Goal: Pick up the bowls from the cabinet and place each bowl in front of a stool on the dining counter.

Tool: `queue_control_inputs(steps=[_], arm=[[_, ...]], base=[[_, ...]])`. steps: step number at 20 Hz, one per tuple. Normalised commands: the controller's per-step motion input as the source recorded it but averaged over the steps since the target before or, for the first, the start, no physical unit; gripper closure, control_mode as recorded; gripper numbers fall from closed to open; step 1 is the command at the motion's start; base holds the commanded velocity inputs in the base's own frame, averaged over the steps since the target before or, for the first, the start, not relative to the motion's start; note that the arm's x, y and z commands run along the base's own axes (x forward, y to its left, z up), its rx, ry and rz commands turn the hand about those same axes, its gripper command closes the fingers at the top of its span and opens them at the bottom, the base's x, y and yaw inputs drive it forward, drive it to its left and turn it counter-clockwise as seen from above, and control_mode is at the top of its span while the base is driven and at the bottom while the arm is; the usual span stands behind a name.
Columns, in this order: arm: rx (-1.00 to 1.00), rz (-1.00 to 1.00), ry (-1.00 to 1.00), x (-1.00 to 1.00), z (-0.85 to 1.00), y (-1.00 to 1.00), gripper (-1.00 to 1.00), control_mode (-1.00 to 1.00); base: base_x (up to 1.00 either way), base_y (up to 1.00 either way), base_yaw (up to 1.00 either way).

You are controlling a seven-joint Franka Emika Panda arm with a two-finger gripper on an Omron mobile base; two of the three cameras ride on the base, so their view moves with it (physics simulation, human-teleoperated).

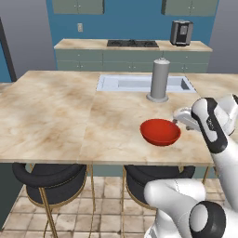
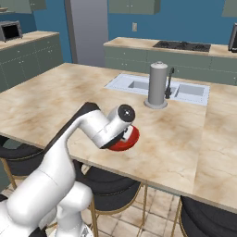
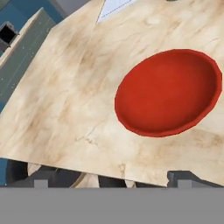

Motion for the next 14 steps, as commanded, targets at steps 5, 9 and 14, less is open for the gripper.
queue_control_inputs(steps=[5, 9, 14], arm=[[-0.01, 0.00, -0.01, 0.04, -0.23, 0.09, -1.00, -1.00], [0.00, 0.00, 0.00, 0.08, -0.09, 0.01, -1.00, 1.00], [0.00, 0.00, 0.00, 0.00, 0.00, 0.00, -1.00, 1.00]], base=[[0.00, 0.00, 0.00], [0.04, 0.00, 0.00], [-0.24, 0.11, 0.03]])
